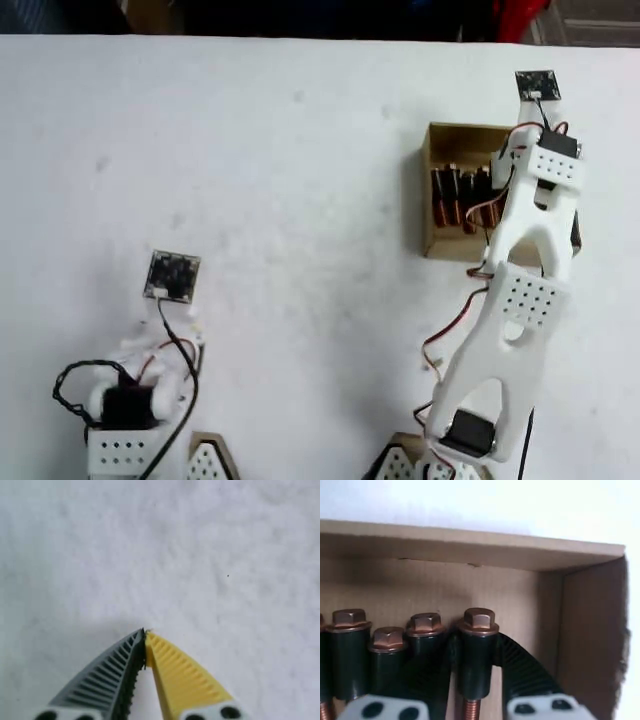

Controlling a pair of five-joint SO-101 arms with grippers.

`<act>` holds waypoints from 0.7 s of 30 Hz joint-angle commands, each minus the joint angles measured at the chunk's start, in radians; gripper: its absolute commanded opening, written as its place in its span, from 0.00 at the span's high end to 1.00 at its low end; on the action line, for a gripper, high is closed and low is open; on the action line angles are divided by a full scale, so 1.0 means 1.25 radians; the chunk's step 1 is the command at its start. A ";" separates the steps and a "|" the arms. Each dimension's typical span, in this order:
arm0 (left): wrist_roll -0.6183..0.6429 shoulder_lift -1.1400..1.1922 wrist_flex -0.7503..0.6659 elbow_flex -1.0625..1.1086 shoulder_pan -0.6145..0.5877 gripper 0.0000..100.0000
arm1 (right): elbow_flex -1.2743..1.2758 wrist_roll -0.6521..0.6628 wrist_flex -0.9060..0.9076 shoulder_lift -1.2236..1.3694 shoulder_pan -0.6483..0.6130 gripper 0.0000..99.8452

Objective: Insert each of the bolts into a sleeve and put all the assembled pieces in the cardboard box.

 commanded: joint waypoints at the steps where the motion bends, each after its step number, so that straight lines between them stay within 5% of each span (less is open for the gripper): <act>1: 0.007 -0.012 0.004 -0.002 -0.009 0.98 | -0.076 0.060 0.030 -0.002 -0.004 0.98; 7: 0.007 -0.012 0.004 -0.002 -0.009 0.98 | -0.110 0.076 0.062 0.017 -0.014 0.97; 12: 0.009 -0.012 0.004 -0.002 -0.009 0.98 | -0.110 0.072 0.067 0.014 -0.012 0.84; 21: 0.009 -0.012 0.004 -0.002 -0.009 0.98 | -0.112 0.070 0.089 -0.039 -0.014 0.88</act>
